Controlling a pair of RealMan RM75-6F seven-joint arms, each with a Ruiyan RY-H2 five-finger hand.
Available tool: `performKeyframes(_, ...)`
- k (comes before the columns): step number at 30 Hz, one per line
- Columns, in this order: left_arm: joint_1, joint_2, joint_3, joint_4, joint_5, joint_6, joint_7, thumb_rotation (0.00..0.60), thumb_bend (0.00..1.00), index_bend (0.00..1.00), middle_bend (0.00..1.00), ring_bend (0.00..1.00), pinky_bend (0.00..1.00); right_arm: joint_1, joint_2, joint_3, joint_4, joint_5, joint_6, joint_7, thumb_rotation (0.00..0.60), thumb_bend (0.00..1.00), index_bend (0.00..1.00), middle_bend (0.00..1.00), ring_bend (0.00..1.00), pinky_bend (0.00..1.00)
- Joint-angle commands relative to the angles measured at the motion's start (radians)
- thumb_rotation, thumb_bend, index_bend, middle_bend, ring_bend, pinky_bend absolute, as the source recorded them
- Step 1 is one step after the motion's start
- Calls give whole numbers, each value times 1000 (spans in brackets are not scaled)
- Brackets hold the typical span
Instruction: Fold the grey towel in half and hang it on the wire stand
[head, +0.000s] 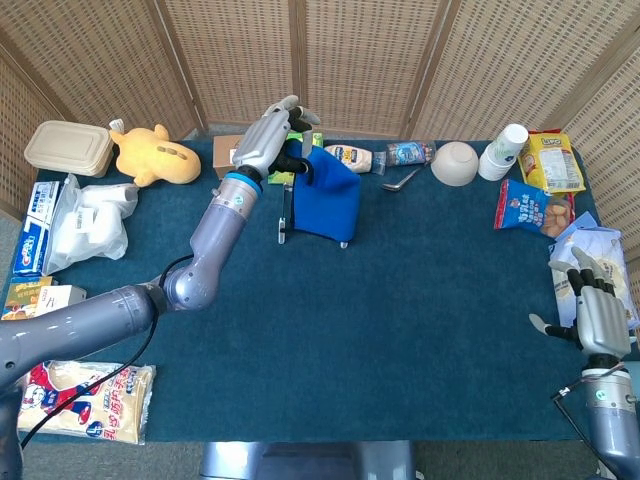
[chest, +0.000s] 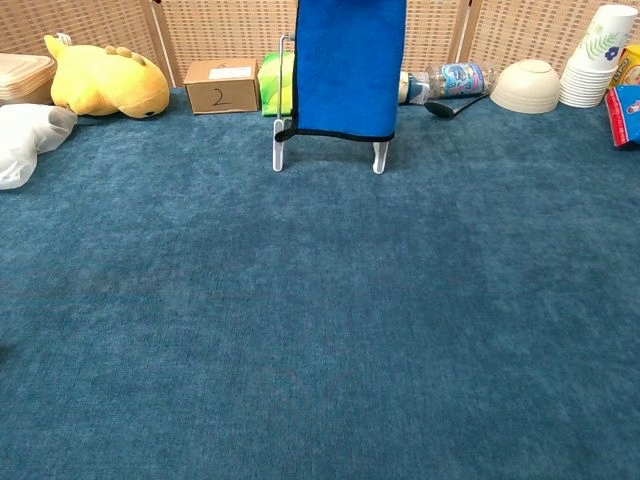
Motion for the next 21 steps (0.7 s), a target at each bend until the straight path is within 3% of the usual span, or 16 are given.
performKeyframes(1, -30, -43, -3, 82, -2, -10, 4, 600, 584, 758, 299, 68, 0, -3, 3, 1, -3, 1, 1, -3, 600, 153, 214, 61, 0, 0)
performKeyframes(21, -120, -274, -3, 575, 9, -162, 19, 600, 583, 754, 295, 65, 0, -16, 21, 11, -42, 25, 15, -44, 600, 151, 203, 61, 0, 0)
